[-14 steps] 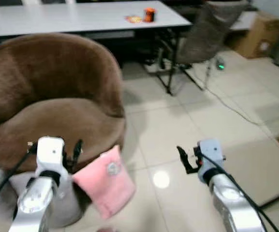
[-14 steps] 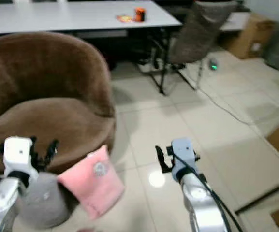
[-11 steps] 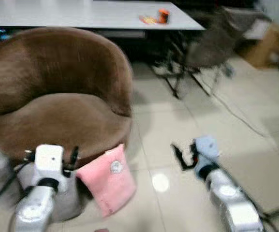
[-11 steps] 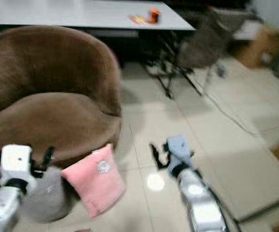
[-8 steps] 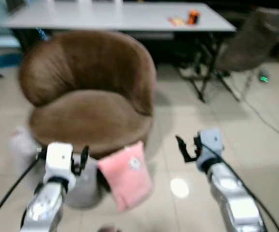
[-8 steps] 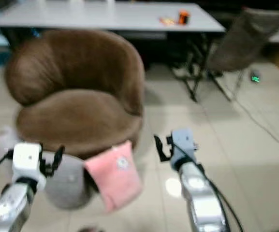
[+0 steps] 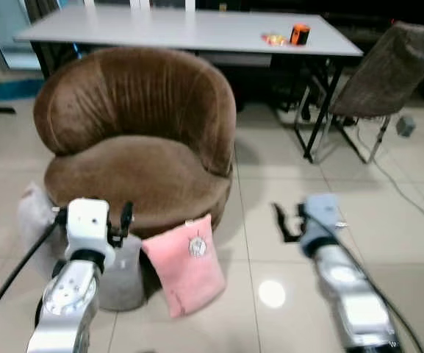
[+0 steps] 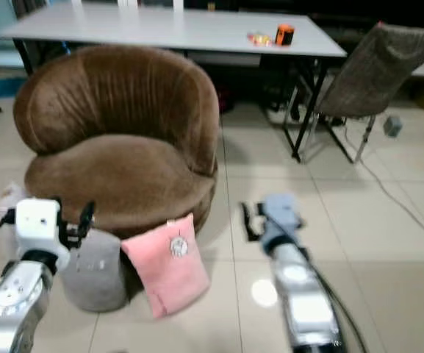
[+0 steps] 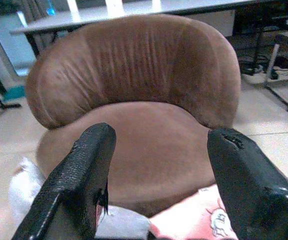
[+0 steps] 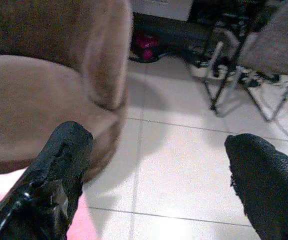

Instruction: Move the pillow to the sofa from floor

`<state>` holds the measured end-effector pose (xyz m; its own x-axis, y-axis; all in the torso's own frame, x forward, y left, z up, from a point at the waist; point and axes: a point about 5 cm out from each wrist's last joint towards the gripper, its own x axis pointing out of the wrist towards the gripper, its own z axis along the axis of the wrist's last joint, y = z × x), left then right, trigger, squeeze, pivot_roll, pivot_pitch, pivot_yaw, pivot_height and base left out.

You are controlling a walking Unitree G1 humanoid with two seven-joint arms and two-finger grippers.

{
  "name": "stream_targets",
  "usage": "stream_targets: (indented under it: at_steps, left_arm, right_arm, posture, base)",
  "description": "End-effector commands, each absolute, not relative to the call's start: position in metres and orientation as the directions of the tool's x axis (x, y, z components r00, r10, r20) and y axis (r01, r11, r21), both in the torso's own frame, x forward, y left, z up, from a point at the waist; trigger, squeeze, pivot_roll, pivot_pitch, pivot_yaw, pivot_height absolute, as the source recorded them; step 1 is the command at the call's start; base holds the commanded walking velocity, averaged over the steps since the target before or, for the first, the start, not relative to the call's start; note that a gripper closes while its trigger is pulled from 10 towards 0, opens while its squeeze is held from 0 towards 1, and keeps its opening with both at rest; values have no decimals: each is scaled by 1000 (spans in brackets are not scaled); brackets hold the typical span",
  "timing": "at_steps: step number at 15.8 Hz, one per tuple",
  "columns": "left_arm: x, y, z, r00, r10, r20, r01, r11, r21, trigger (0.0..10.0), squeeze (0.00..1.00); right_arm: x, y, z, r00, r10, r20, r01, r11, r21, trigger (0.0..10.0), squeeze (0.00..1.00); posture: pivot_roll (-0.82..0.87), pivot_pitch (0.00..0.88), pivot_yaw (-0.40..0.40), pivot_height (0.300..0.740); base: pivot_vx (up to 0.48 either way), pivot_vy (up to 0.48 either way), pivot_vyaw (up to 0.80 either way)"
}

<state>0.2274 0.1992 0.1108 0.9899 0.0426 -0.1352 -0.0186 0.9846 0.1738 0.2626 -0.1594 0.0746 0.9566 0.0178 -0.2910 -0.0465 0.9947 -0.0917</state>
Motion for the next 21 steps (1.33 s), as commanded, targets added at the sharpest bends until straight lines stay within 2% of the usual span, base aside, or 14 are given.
stream_targets:
  at_steps: [1,5,8,11,21]
  left_arm:
    - [229,204,115,991,65,-119,-41,980,195,10000,0]
    - [226,195,111,989,-6,-150,29,988,149,10000,0]
    - [225,195,110,987,-7,-158,30,988,149,10000,0]
    - [228,195,110,988,-17,-155,41,987,154,10000,0]
    - [231,195,112,991,-5,-137,25,990,142,10000,0]
  right_arm:
    - [266,-148,78,960,47,-275,-73,994,-85,10000,1000]
    - [265,-138,80,963,95,-254,-121,988,-91,10000,1000]
    - [266,-142,81,967,52,-250,-82,990,-111,10000,1000]
    - [268,-144,82,972,17,-235,-41,994,-99,10000,1000]
    - [277,-143,84,975,32,-218,-66,986,-152,10000,1000]
  posture:
    - [-143,0,-27,740]
    - [-156,0,-14,740]
    - [-161,0,-16,740]
    - [-159,0,-20,740]
    - [-148,0,-37,740]
  base:
    - [0,0,0]
    - [349,0,542]
    - [384,0,800]
    - [379,0,0]
    - [370,0,0]
